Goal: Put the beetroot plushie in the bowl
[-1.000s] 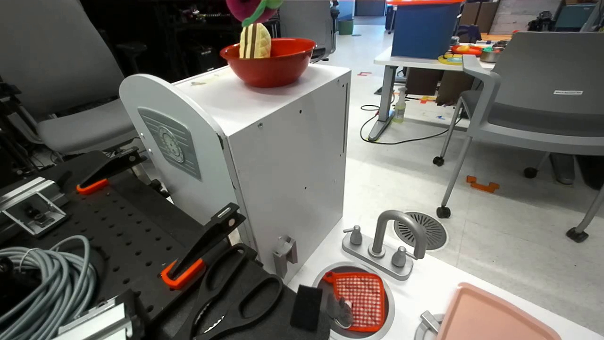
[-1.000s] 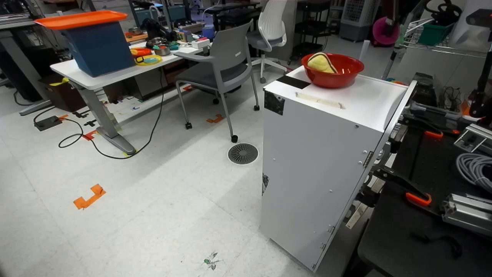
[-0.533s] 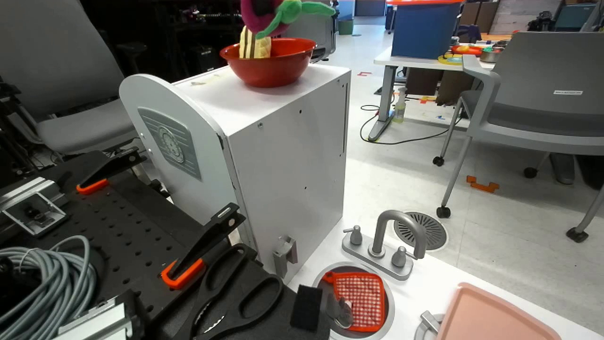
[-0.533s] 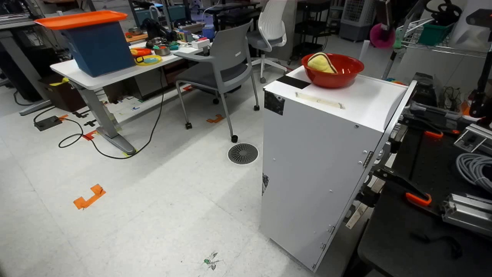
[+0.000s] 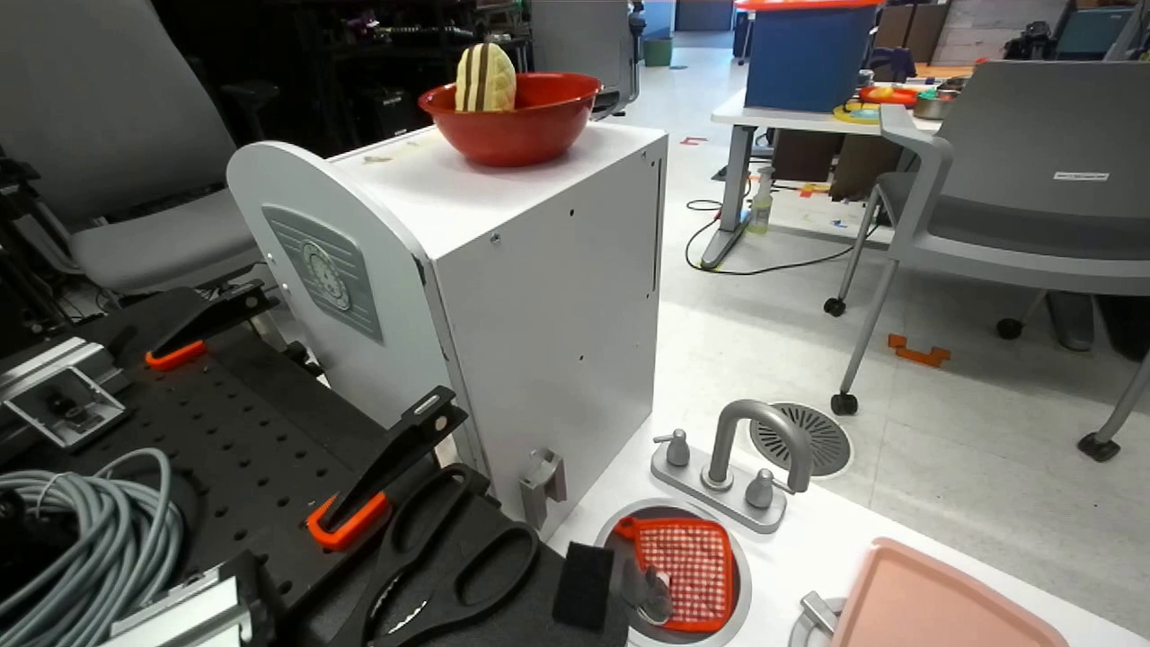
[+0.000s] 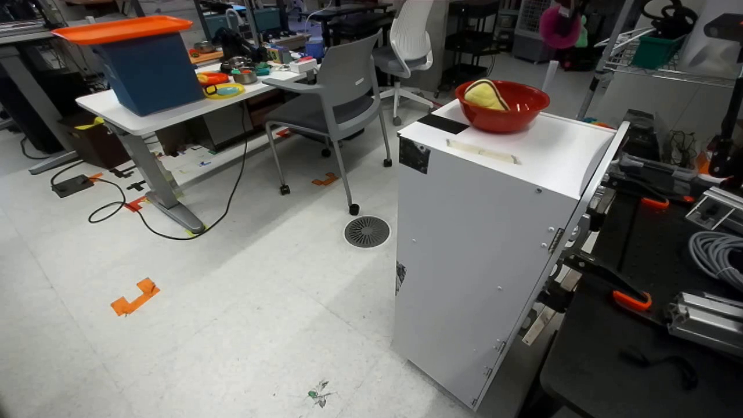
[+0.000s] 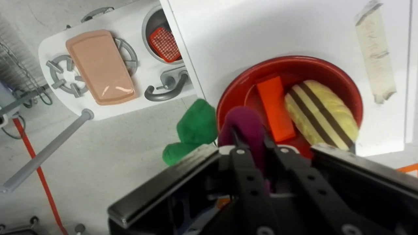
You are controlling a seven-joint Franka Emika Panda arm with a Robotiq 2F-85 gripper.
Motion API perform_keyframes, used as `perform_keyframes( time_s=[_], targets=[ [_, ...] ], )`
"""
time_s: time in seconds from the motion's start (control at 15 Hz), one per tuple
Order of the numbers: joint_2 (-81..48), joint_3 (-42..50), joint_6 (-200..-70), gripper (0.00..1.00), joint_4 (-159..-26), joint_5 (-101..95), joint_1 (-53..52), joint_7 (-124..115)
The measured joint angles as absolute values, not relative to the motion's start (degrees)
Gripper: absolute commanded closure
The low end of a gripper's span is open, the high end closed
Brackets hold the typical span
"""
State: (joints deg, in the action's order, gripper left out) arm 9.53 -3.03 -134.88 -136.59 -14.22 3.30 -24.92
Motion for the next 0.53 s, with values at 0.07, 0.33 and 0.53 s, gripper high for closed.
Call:
perform_keyframes(
  time_s=[0.07, 0.33, 0.53],
  targets=[
    [10.5, -3.8, -134.9, 0.97, -136.6, -14.8, 2.8, -25.5],
    [12.5, -5.4, -135.0, 0.97, -136.7, -15.8, 2.4, -26.5],
    [12.3, -4.8, -136.3, 0.97, -137.3, -15.8, 3.0, -26.5]
  ],
)
